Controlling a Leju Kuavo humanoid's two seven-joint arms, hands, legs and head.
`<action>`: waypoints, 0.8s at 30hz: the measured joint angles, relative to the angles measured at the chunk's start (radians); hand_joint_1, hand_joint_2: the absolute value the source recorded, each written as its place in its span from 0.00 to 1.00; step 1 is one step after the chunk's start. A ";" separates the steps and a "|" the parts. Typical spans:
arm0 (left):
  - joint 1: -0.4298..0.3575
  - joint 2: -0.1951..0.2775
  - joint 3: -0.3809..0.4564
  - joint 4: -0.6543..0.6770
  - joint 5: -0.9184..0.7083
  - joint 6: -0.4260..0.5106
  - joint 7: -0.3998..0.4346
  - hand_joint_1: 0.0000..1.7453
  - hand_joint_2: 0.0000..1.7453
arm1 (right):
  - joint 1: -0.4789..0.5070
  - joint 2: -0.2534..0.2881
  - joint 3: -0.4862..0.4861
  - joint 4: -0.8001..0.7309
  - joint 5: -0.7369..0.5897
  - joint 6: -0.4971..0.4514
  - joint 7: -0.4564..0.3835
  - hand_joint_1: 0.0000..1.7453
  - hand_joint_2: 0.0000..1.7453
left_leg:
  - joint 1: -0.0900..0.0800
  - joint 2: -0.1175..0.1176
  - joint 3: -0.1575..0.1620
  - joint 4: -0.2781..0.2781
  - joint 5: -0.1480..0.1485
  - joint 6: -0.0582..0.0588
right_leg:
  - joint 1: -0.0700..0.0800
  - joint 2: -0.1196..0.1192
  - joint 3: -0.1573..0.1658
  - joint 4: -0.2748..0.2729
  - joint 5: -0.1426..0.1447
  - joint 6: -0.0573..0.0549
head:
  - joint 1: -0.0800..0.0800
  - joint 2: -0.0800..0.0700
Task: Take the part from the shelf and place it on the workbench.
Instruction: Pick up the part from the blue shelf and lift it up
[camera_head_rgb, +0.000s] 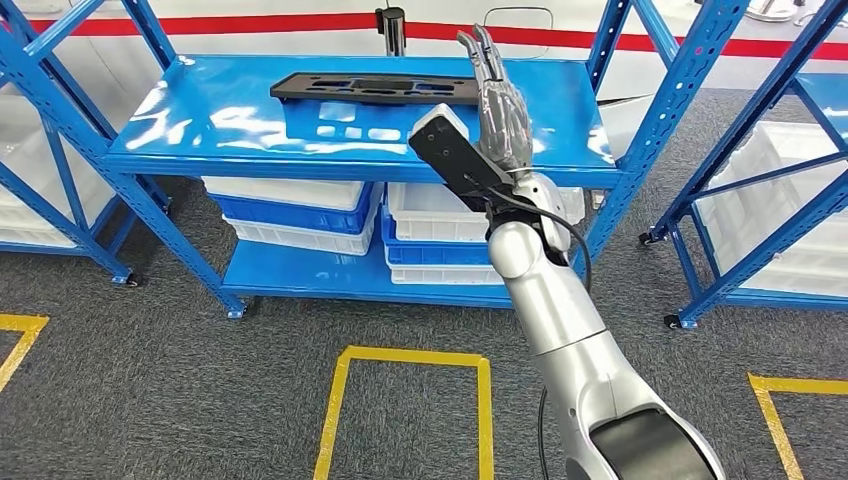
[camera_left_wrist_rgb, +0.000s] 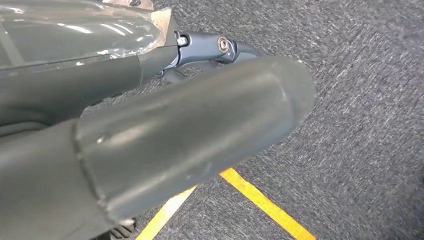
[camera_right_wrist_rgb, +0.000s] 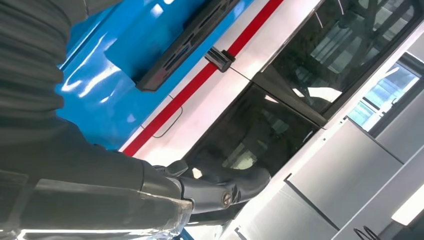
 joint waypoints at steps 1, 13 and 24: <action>0.001 0.000 0.001 0.000 0.000 0.000 0.000 0.00 0.00 | 0.001 0.000 0.000 0.002 0.000 0.000 0.000 0.00 1.00 | 0.000 -0.001 -0.034 0.066 -0.024 -0.002 | 0.002 0.000 0.000 0.000 0.000 -0.001 | 0.000 0.000; -0.002 -0.002 0.010 0.000 -0.006 -0.002 -0.006 0.00 0.00 | -0.002 -0.001 0.001 0.006 0.012 -0.003 0.004 0.00 1.00 | -0.004 -0.002 0.078 -0.197 0.125 0.045 | 0.022 0.002 -0.021 0.043 -0.028 0.023 | 0.003 0.000; -0.003 -0.007 0.010 0.000 -0.009 -0.022 -0.002 0.00 0.00 | 0.027 -0.025 0.002 0.001 0.018 -0.004 0.013 0.00 1.00 | -0.010 -0.007 0.096 -0.196 0.100 0.029 | 0.015 -0.003 -0.013 0.005 0.000 0.036 | 0.008 0.000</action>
